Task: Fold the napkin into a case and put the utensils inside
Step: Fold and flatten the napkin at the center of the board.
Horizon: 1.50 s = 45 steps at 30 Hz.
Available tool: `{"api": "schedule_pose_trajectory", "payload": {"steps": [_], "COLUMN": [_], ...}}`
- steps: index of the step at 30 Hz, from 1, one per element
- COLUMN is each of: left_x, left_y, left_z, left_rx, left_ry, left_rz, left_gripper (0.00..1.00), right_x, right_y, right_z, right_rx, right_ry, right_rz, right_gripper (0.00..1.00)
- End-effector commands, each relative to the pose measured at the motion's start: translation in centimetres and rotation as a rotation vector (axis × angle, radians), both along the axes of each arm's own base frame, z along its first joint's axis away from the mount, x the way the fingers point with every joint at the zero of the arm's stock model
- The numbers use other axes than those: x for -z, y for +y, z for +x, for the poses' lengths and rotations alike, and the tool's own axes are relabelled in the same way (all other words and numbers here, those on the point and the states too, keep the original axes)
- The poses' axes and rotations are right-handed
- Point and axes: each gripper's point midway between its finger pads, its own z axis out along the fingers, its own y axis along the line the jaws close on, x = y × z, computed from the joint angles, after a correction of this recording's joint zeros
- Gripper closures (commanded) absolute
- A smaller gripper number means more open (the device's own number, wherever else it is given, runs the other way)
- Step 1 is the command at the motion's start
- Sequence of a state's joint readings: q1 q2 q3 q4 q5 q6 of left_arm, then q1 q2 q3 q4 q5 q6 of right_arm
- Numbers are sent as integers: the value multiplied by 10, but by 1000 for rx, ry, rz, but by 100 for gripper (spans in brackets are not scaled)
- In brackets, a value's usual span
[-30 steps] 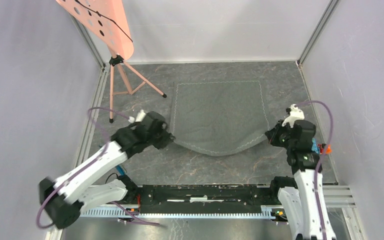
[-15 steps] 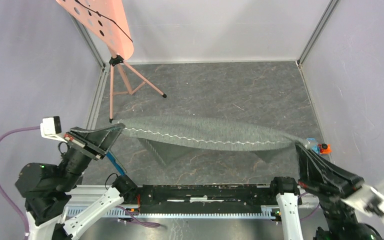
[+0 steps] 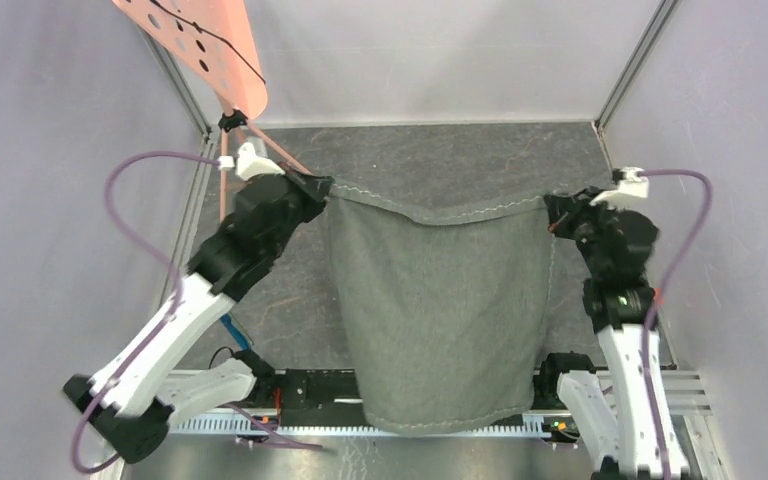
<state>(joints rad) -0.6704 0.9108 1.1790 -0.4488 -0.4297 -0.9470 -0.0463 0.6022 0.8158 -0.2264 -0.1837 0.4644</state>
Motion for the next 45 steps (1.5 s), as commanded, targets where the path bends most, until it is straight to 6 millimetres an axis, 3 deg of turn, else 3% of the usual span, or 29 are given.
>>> {"api": "schedule_pose_trajectory", "payload": {"steps": [1,6,9,12,16,20,23,28,30,35,41,45], "left_x": [60,123,141,154,176,183,174,149,149,160,182,197], "left_y": [10,0,-9,-12,-14,-19,-25,-37,-37,-42,-29,-23], "left_z": [68,138,168,181,187,192,200,206,208,209,206,182], "left_rx": [-115,-79,-22,12,54,113,163,214,212,236,223,226], "left_ry": [77,162,177,194,232,236,204,127,129,158,254,391], "left_rz": [-17,22,4,4,-12,-32,-36,-91,-103,-115,-102,-71], "left_gripper": [98,98,98,98,98,98,98,98,98,98,98,98], "right_x": [58,117,144,165,186,186,176,152,148,157,169,178], "right_y": [-10,-4,-5,-6,1,-2,-10,-39,-48,-34,-25,-16], "right_z": [56,117,150,175,189,195,206,228,237,258,245,208], "right_rx": [37,-24,-39,-56,-109,-93,-67,34,58,-36,-73,-109], "right_ry": [42,149,222,301,341,322,302,291,289,319,384,500], "right_rz": [-26,-47,-64,-79,-73,-82,-109,-188,-225,-224,-171,-126], "right_gripper": [99,99,99,100,99,100,99,99,99,99,99,99]}}
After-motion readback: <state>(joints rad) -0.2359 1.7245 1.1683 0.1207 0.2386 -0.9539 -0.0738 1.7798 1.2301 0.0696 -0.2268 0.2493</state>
